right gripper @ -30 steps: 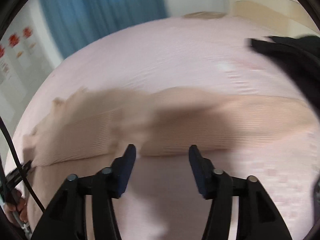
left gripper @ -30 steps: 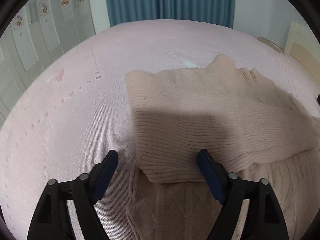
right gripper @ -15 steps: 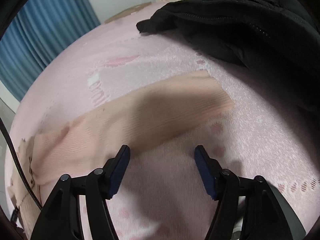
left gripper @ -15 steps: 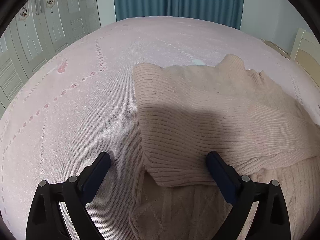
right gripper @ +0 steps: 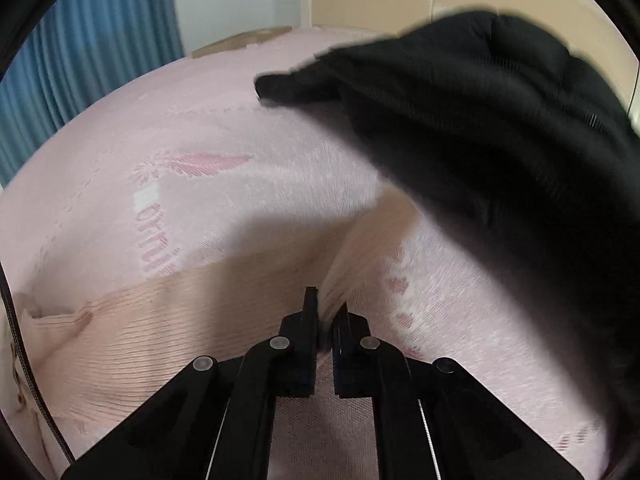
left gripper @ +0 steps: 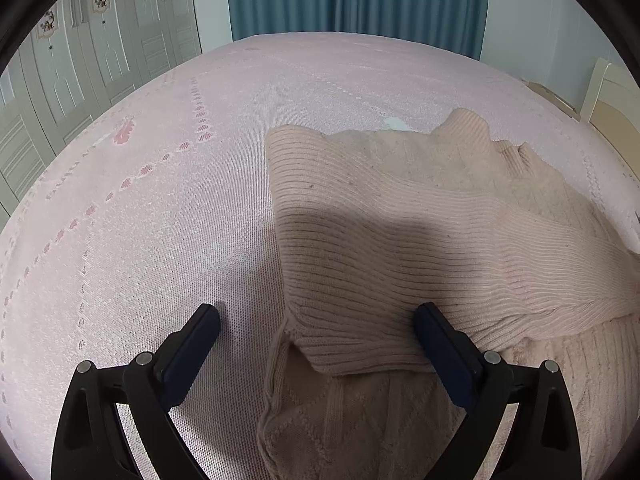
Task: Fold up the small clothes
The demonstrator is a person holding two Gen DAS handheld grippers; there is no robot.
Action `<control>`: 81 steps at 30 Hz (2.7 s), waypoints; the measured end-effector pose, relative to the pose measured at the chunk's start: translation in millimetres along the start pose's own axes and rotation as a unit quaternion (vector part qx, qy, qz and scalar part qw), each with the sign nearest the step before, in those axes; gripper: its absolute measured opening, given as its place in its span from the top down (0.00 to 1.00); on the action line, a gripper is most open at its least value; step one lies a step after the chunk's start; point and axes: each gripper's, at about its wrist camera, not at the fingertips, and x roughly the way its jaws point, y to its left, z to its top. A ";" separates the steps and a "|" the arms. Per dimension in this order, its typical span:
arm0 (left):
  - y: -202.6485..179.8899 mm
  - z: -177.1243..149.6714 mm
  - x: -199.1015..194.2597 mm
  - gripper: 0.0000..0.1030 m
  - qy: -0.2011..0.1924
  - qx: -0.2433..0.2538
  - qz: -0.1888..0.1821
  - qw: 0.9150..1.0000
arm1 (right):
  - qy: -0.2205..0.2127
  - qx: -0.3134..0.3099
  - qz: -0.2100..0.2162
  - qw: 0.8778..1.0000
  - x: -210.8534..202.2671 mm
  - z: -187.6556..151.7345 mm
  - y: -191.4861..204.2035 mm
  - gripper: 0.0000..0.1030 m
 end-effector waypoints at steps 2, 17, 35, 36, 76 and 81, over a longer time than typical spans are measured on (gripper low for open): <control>1.3 -0.2 -0.4 0.03 0.000 -0.002 -0.003 1.000 | -0.029 -0.020 -0.010 0.999 -24.3 4.7 10.4 0.95; 59.6 -4.8 -49.4 0.05 0.003 -0.066 -0.064 0.996 | -0.120 -0.090 0.105 0.983 -201.6 37.3 143.7 0.95; 170.4 -47.7 -85.8 0.05 0.022 -0.102 -0.046 0.993 | -0.013 -0.289 0.380 0.878 -310.6 -111.0 432.8 0.67; 166.9 -47.5 -84.8 0.05 0.022 -0.098 -0.053 0.993 | -0.020 -0.283 0.378 0.881 -307.4 -112.1 424.9 0.61; 40.2 27.1 -27.8 0.76 -0.004 -0.024 -0.139 0.990 | 0.024 -0.118 0.253 0.960 -133.1 -98.3 198.6 0.64; 29.9 39.9 -9.6 0.71 0.007 -0.010 -0.125 0.992 | -0.003 -0.154 0.270 0.950 -139.7 -82.8 226.2 0.43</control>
